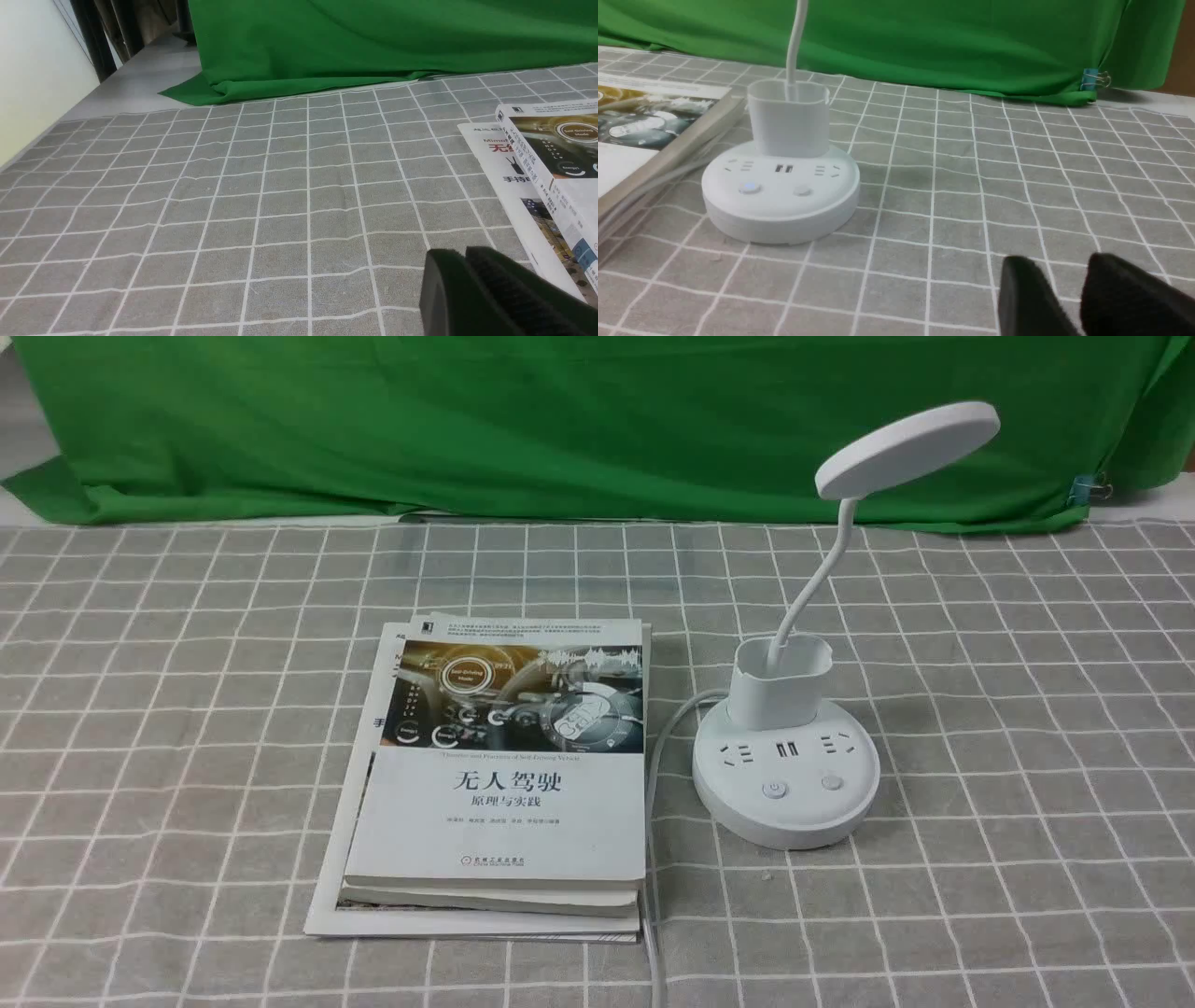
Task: Turn on the desk lamp on the grey coffee tablecloth with your hand.
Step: 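Press the button on the base of the white desk lamp with the right gripper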
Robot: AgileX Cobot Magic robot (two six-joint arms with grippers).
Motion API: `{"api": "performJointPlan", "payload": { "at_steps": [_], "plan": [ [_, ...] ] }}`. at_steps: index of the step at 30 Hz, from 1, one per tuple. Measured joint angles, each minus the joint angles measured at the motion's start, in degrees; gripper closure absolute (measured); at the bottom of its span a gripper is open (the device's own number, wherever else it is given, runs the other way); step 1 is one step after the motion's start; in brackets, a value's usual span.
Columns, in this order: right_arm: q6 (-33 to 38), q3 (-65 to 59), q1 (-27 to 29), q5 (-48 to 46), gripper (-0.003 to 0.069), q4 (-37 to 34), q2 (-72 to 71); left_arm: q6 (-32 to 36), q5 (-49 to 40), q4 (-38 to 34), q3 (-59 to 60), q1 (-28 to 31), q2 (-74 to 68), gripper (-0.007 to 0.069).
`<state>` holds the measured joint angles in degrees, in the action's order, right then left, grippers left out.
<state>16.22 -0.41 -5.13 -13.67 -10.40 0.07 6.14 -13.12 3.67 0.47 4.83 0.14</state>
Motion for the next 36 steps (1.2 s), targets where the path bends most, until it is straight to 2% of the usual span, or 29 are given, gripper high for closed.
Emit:
{"api": "performJointPlan", "payload": {
  "at_steps": [32, 36],
  "plan": [
    [0.0, 0.0, 0.0, 0.06, 0.0414, 0.0, 0.0, -0.02, 0.0, 0.0, 0.0, 0.0, 0.0, 0.0606],
    [-2.04, 0.0, 0.0, 1.5, 0.0414, -1.16, 0.0, -0.02, 0.0, 0.0, 0.0, 0.0, 0.0, 0.0606]
  ]
}}
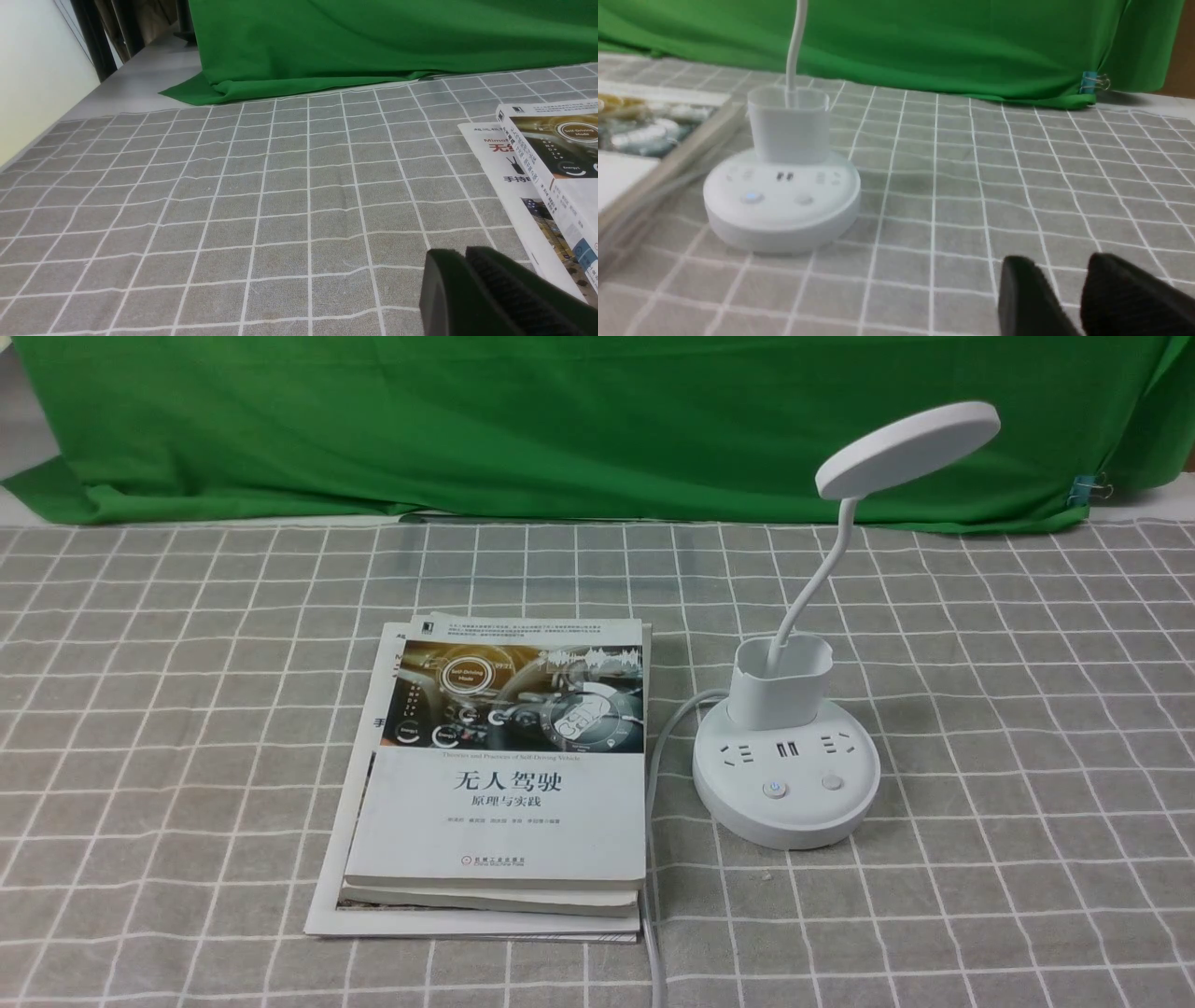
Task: Turn on the desk lamp on the grey coffee tablecloth with your hand.
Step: 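Press the button on the base of the white desk lamp with the right gripper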
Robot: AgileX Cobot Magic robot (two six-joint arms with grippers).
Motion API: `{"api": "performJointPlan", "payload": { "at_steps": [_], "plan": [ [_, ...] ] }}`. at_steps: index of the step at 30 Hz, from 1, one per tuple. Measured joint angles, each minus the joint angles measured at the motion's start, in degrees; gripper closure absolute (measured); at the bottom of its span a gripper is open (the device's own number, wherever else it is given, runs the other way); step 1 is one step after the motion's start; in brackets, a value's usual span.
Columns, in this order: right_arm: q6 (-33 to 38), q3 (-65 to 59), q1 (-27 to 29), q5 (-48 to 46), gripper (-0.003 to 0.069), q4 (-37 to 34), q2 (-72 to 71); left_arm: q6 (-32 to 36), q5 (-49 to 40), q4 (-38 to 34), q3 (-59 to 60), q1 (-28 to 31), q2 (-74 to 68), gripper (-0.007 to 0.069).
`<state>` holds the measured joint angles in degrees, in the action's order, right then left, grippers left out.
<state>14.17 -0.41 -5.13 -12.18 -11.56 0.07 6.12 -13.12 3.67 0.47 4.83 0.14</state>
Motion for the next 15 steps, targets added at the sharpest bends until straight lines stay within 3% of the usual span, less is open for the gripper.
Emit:
{"api": "performJointPlan", "payload": {
  "at_steps": [7, 15],
  "plan": [
    [-21.69, 0.0, 0.0, 7.81, 0.0414, -6.31, 0.0, 0.02, 0.0, 0.0, 0.0, 0.0, 0.0, 0.0606],
    [-29.44, 0.0, 0.0, 13.12, 0.0416, -6.71, 0.0, 0.02, 0.0, 0.0, 0.0, 0.0, 0.0, 0.0606]
  ]
}}
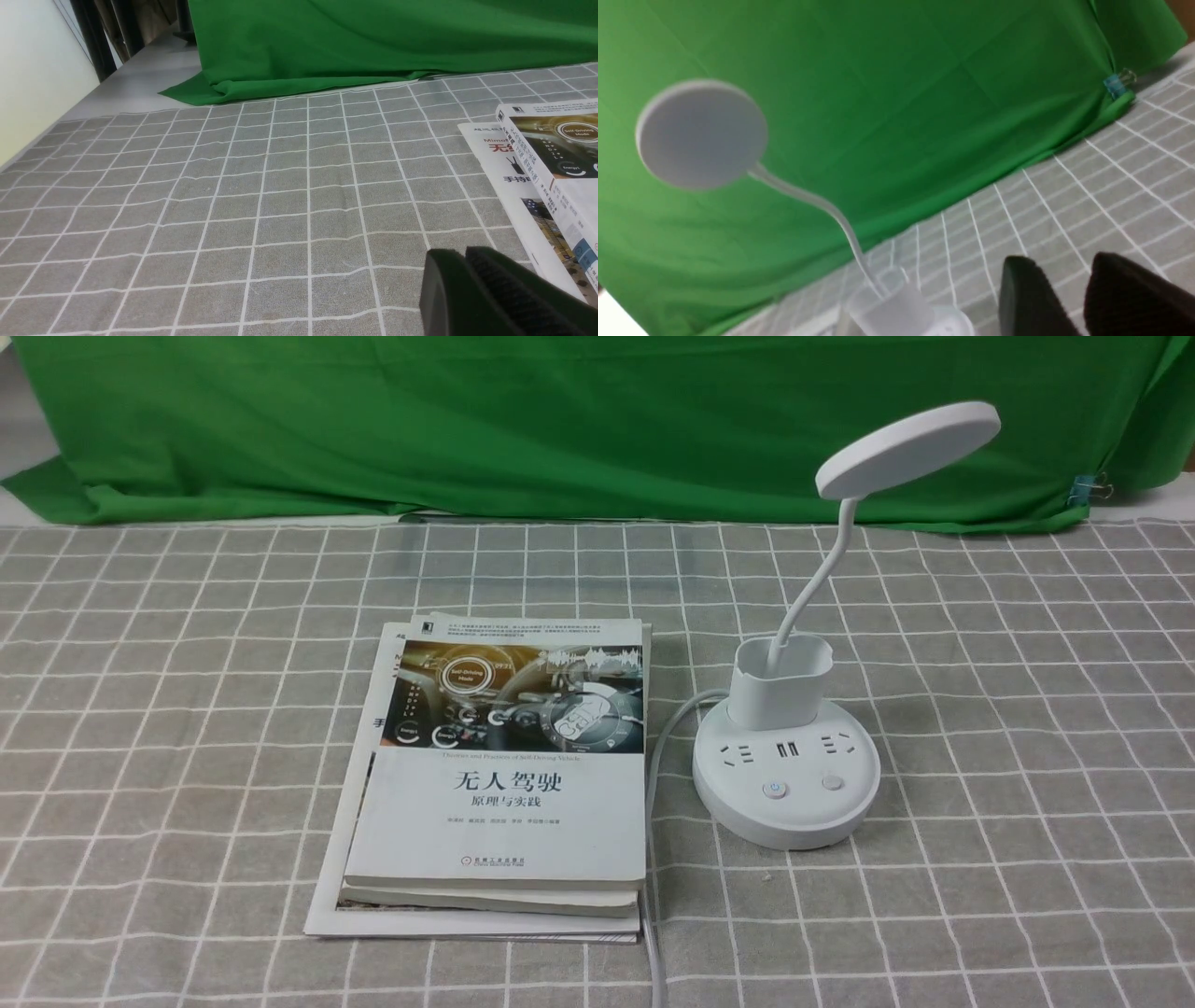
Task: Turn on the desk lamp on the grey coffee tablecloth with your hand.
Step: 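Press the button on the base of the white desk lamp with the right gripper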
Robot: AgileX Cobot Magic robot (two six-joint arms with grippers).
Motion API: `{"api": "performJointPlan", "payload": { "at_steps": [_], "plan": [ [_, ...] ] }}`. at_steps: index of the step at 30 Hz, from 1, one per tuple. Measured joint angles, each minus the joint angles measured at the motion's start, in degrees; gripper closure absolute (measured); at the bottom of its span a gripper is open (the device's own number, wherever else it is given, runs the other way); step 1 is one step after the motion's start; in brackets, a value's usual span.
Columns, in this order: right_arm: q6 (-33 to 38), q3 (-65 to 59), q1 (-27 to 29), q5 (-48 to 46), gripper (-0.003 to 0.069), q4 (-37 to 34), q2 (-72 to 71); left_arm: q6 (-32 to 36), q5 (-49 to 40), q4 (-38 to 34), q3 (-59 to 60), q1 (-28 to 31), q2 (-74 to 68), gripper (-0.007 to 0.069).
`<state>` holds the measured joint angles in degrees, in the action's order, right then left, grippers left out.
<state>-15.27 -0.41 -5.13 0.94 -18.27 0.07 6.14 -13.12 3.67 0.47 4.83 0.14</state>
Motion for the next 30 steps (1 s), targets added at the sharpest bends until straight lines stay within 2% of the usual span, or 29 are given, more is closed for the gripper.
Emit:
{"api": "performJointPlan", "payload": {
  "at_steps": [3, 7, 10, 14, 16, 17, 18, 21, 25, 30],
  "plan": [
    [-0.14, 0.0, 0.0, -0.5, 0.046, -0.07, 0.0, 0.0, 0.0, 0.0, 0.0, 0.0, 0.0, 0.0606],
    [3.65, 2.66, 0.0, -6.87, 0.0533, -0.14, 1.6, 0.0, 0.0, 0.0, 0.0, 0.0, 0.0, 0.0606],
    [13.77, 12.24, 0.0, -17.11, 0.0609, -0.14, 9.1, 0.0, 0.0, 0.0, 0.0, 0.0, 0.0, 0.0606],
    [24.67, 24.83, 0.0, -31.8, 0.0627, -0.14, 22.05, 0.0, 0.0, 0.0, 0.0, 0.0, 0.0, 0.0606],
    [27.01, 27.63, 0.0, -35.29, 0.0627, -0.14, 26.72, -0.07, 0.0, 0.0, 0.0, 0.0, 0.0, 0.0606],
    [29.23, 32.03, 0.0, -40.4, 0.0627, -0.14, 34.0, -0.02, 0.0, 0.0, 0.0, 0.0, 0.0, 0.0606],
    [29.5, 32.48, 0.0, -40.83, 0.0627, -0.14, 34.0, -0.01, 0.0, 0.0, 0.0, 0.0, 0.0, 0.0606],
    [31.46, 38.51, -0.07, -44.55, 0.0627, -0.14, 47.24, -0.02, 0.0, 0.0, 0.0, 0.0, 0.0, 0.0606],
    [31.6, 42.85, -2.0, -44.12, 0.0627, -0.03, 57.18, -0.02, 0.0, 0.0, 0.0, 0.0, 0.0, 0.0606],
    [31.67, 50.35, -10.32, -42.49, 0.0627, 1.26, 72.82, -0.02, 0.0, 0.0, 0.0, 0.0, 0.0, 0.0606]
  ]
}}
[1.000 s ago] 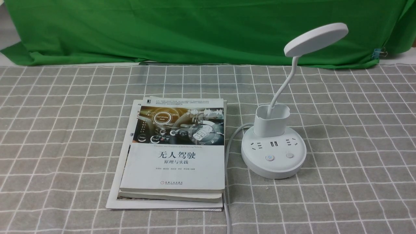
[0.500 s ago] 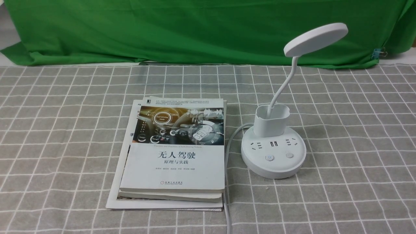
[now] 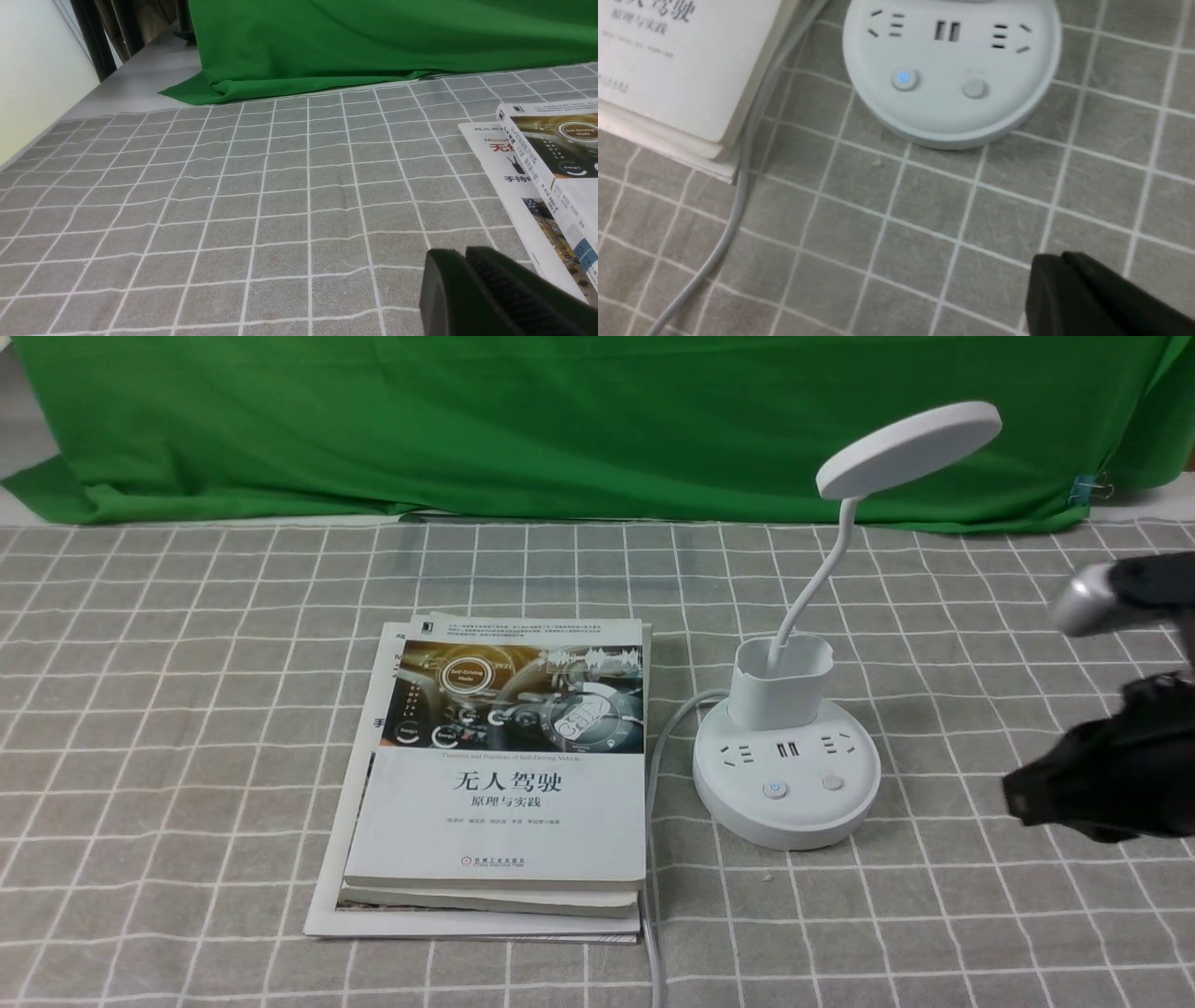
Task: Turn on the desk lamp on the grey coffee tablecloth with your hand.
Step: 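Press the button on the base of the white desk lamp with the right gripper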
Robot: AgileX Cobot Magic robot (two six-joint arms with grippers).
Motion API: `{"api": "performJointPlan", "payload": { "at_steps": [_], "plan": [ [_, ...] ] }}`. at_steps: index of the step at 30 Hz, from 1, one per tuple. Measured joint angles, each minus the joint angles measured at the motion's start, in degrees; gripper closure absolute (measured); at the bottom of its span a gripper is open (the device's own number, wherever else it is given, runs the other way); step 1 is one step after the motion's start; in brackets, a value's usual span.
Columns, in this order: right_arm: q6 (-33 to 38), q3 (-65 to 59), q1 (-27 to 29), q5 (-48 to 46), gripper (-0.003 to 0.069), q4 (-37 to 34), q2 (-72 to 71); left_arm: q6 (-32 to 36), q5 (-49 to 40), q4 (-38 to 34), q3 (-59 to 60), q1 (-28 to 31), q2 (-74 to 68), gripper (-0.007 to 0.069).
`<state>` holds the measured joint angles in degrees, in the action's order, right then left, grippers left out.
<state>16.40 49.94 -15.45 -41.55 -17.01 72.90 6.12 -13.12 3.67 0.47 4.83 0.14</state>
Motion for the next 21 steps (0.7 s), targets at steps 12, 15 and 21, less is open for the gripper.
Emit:
{"api": "performJointPlan", "payload": {
  "at_steps": [12, 15, 21],
  "plan": [
    [-0.06, 12.11, -4.23, 2.05, 0.0627, 3.72, 20.13, 0.09, 0.0, 0.0, 0.0, 0.0, 0.0, 0.0606],
    [-0.29, 13.79, -4.23, 3.18, 0.0627, 4.51, 22.47, 0.09, 0.0, 0.0, 0.0, 0.0, 0.0, 0.0606],
    [-0.73, 15.35, -4.49, 4.01, 0.0627, 4.3, 26.66, 0.09, 0.0, 0.0, 0.0, 0.0, 0.0, 0.0606]
  ]
}}
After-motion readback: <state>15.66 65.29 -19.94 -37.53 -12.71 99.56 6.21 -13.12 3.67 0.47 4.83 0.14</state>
